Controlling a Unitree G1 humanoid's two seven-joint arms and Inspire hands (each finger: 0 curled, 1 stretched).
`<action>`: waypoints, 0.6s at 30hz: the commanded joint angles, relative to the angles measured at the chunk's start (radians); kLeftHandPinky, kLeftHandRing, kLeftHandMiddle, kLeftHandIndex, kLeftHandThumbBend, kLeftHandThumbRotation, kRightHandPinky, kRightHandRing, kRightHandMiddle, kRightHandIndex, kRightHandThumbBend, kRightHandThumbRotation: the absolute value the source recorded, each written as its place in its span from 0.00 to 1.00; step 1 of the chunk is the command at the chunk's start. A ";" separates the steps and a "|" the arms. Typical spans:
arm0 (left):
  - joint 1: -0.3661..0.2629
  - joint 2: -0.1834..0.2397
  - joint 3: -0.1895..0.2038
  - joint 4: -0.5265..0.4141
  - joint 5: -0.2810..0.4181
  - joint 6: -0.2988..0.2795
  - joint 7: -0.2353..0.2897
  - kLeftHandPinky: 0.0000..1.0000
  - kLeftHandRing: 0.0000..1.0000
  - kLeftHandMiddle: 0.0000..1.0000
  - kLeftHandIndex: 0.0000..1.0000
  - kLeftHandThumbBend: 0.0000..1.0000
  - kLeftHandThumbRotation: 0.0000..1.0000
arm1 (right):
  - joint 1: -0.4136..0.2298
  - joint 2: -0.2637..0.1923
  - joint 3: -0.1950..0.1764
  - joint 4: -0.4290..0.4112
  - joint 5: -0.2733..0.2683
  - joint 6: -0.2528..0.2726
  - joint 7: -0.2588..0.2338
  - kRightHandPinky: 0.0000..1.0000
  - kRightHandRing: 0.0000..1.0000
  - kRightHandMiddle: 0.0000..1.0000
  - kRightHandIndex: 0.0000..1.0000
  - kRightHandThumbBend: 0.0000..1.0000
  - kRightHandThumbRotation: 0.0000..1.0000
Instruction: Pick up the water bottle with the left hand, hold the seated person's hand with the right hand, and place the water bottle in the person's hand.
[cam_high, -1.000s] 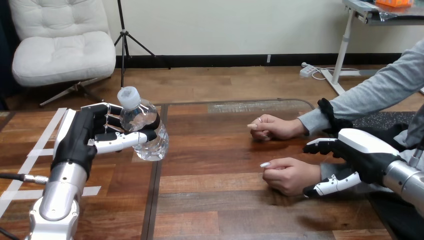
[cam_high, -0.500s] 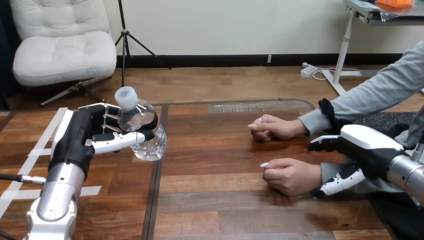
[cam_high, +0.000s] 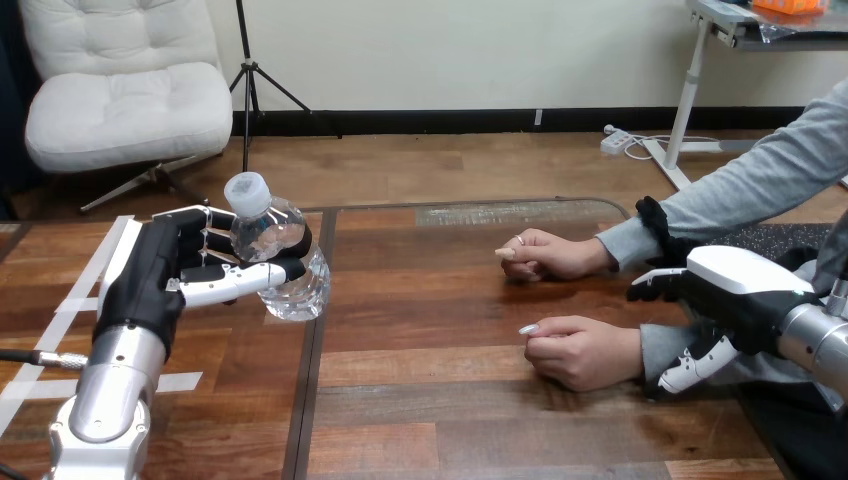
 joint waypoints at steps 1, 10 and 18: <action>-0.046 0.013 0.012 -0.062 -0.011 -0.023 -0.001 0.30 0.37 0.42 0.44 0.68 0.00 | -0.105 -0.020 0.012 0.008 -0.008 0.013 -0.021 0.75 0.83 0.84 0.82 1.00 0.24; -0.043 0.014 0.012 -0.073 -0.006 -0.013 0.000 0.30 0.37 0.42 0.44 0.68 0.00 | -0.123 -0.020 0.031 0.016 -0.013 0.035 0.003 0.76 0.84 0.85 0.83 1.00 0.19; -0.042 0.014 0.011 -0.074 -0.002 -0.013 0.002 0.31 0.37 0.42 0.44 0.68 0.00 | -0.132 -0.017 0.035 0.031 -0.008 0.034 0.001 0.76 0.84 0.85 0.83 1.00 0.19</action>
